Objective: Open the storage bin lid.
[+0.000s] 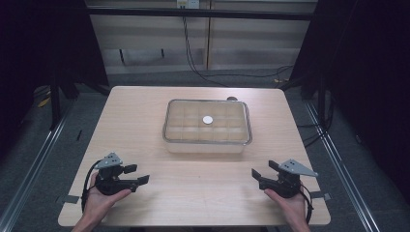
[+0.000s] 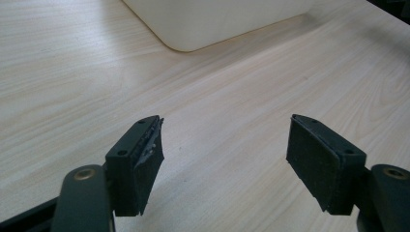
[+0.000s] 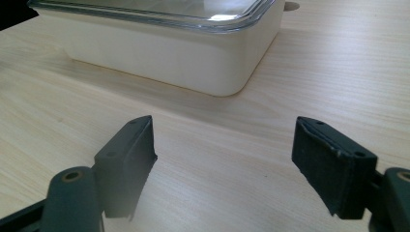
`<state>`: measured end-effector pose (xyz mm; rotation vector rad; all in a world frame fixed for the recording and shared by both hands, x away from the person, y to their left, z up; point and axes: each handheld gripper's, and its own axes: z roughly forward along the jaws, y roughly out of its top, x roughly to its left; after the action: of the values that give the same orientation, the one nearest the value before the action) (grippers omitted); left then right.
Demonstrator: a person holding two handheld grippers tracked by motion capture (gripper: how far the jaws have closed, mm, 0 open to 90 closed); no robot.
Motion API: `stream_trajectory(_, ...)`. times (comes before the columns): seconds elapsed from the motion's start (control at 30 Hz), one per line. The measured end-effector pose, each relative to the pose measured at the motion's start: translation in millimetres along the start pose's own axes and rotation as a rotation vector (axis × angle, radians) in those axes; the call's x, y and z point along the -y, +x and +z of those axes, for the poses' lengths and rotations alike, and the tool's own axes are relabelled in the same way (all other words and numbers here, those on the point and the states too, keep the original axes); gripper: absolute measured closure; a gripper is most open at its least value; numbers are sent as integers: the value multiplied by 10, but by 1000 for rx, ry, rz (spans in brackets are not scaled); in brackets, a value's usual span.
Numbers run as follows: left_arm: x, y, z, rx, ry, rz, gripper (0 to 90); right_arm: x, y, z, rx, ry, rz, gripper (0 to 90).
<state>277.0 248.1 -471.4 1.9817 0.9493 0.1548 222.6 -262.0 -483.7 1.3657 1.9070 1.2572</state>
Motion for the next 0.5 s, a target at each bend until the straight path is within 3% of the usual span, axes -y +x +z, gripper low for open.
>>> stream_trajectory(0.13,-6,24,11,-3,3,-4,298,-16,32,-1,-46,-12,-16,255)
stream_trajectory(0.3,-26,-11,7,14,-5,14,330,-36,93,-53,-60,-8,-33,256)
stream_trajectory(0.33,-44,-26,28,27,3,25,334,-52,104,-63,-71,0,-50,251)
stream_trajectory(0.37,-52,-32,40,27,7,35,334,-76,119,-79,-52,13,-79,251)
stream_trajectory(0.43,-62,-39,53,29,10,38,334,-99,127,-92,-54,15,-85,257)
stream_trajectory(0.5,-79,-49,86,21,30,49,334,-132,116,-101,-83,8,-59,280)
